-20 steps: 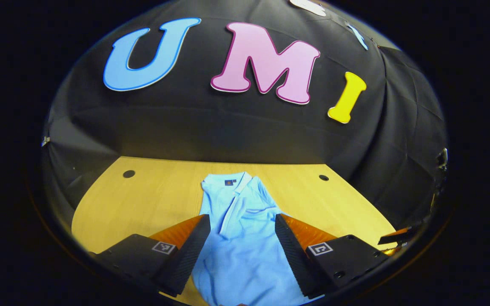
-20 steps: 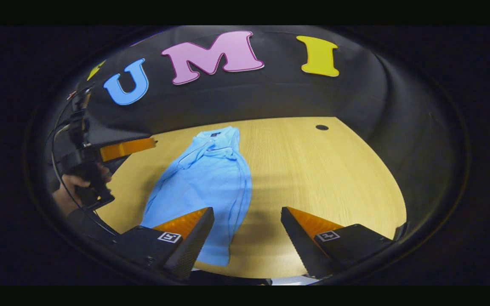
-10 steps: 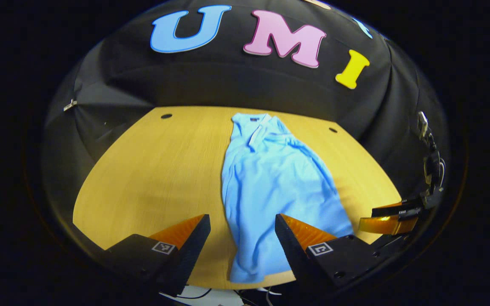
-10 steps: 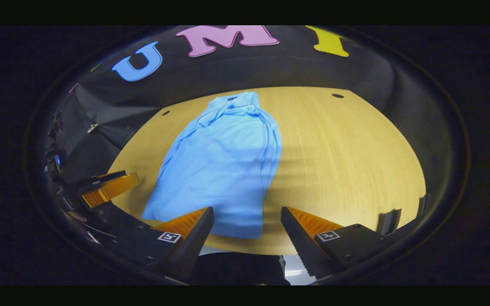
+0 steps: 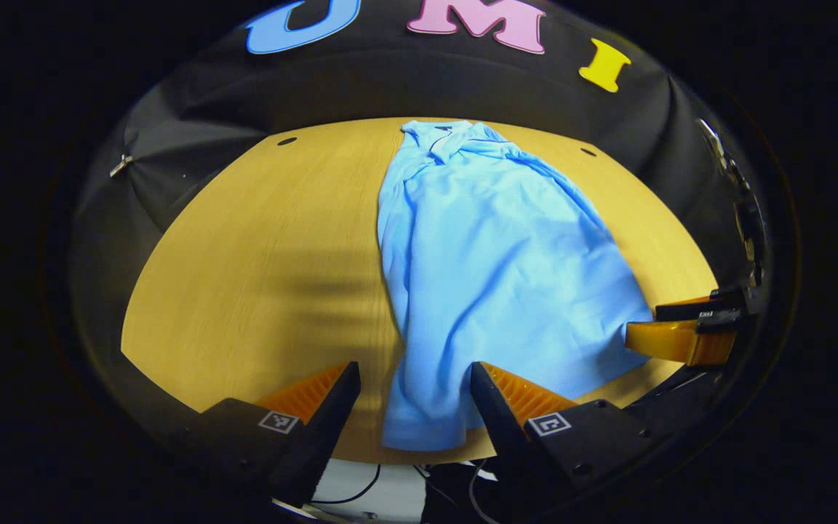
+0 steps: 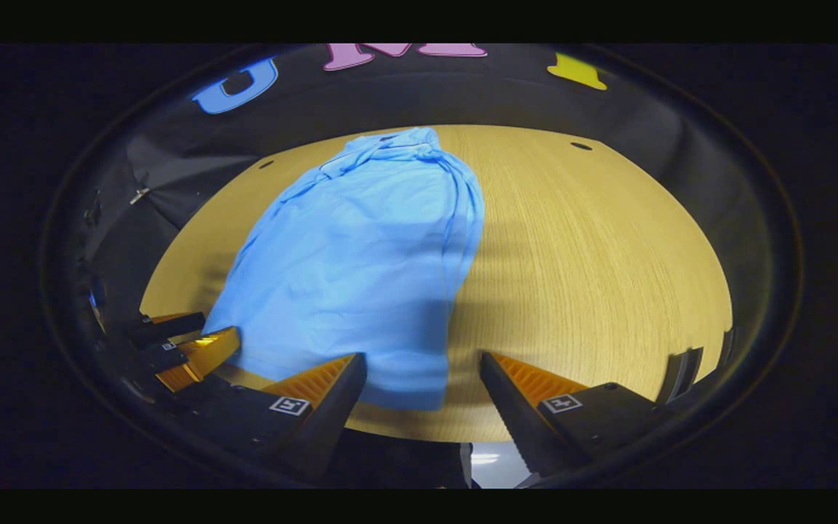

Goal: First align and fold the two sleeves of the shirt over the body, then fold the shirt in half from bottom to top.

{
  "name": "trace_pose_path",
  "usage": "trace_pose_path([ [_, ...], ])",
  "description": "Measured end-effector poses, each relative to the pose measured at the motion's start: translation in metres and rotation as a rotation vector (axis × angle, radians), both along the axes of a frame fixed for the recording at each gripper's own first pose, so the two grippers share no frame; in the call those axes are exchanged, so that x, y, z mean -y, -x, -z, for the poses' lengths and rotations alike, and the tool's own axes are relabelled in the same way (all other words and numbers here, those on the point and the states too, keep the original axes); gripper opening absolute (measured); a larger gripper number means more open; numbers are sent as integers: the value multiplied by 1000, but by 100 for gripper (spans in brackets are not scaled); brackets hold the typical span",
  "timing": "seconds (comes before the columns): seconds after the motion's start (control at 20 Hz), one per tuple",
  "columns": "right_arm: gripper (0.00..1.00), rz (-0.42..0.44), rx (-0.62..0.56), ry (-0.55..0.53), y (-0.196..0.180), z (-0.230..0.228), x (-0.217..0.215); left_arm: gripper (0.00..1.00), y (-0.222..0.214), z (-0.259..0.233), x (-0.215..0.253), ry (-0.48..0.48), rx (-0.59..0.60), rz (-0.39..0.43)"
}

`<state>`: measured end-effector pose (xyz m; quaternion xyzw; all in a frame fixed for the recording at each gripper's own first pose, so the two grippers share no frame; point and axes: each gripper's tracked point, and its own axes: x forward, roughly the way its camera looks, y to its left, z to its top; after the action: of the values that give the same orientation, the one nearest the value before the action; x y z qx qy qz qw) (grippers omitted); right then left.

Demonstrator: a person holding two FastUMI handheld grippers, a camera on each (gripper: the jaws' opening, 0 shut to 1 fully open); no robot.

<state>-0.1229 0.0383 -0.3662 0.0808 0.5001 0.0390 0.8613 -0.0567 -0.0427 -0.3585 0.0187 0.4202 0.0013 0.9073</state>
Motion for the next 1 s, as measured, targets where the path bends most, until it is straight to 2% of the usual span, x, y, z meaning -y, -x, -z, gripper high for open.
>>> trace_pose_path([
  [0.15, 98, -24, 6, 24, 4, 1, -1, 98, -1, 2, 2, 7, 2, -8],
  [0.25, 98, -47, -2, 65, 4, 3, 2, 95, -2, 2, 5, 8, 7, -9],
  [0.35, 91, -63, -15, 91, 3, 4, 4, 86, 0, 1, 12, 6, 4, 26],
  [0.45, 69, -48, -21, 57, 0, 3, -1, 66, -2, 2, 19, 4, 3, 58],
  [0.5, 42, -38, -28, 40, -2, 4, -2, 53, -2, 2, 24, 7, 2, 71],
  [0.55, 40, -40, -32, 20, -4, 6, -4, 50, -2, 1, 28, 5, 2, 80],
  [0.6, 19, -36, -38, -1, -5, 5, -5, 34, -2, 1, 32, 7, 2, 87],
  [0.7, 18, -59, -46, -27, -4, 5, -7, 15, -3, -1, 34, 3, -2, 82],
  [0.75, 7, -72, -45, -38, -6, 4, -7, 12, -4, 0, 34, 2, -10, 75],
  [0.8, 1, -83, -42, -51, -5, 5, -8, 7, -4, 0, 34, 8, -17, 71],
  [0.85, 1, -98, -43, -57, -5, 4, -8, 7, -6, 0, 35, 17, -27, 72],
  [0.9, 7, -110, -41, -59, -4, 3, -8, 7, -7, -2, 35, 29, -40, 73],
  [0.95, 2, -123, -40, -53, -5, 3, -6, 7, -6, -2, 37, 42, -51, 79],
  [1.0, 1, -130, -15, -50, -9, -3, -5, 6, -7, -5, 37, 42, -54, 88],
])
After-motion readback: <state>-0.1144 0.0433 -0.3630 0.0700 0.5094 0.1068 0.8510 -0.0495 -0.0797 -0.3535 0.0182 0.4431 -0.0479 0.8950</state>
